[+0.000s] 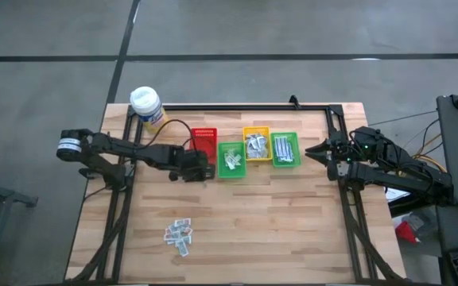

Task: Pick & Place First Aid Supplies
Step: Put the bandage into the left green basket

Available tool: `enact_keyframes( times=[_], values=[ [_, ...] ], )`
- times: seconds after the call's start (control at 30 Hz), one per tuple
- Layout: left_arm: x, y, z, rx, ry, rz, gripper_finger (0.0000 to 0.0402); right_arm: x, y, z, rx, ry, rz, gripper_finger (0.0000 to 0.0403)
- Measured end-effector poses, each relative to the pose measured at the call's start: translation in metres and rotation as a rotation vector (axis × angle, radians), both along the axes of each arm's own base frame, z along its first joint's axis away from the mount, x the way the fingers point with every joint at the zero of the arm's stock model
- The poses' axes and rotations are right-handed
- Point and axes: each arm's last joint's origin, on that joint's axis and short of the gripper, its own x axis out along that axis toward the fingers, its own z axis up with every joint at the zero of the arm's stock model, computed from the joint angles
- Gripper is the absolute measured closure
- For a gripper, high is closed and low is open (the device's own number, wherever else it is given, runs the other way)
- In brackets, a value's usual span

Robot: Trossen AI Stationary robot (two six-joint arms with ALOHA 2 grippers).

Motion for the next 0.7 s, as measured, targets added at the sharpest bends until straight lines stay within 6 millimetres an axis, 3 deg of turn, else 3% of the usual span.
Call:
enact_keyframes(
  times=[0.3,0.7],
  values=[
    [0.024,0.003,0.031,0.110,-0.230,-0.033,0.0330,0.000,0.000,0.000,0.000,0.000,0.000,0.0322],
    [0.039,0.011,0.067,0.380,-0.306,-0.136,0.0330,0.000,0.000,0.000,0.000,0.000,0.001,0.0323]
  ],
)
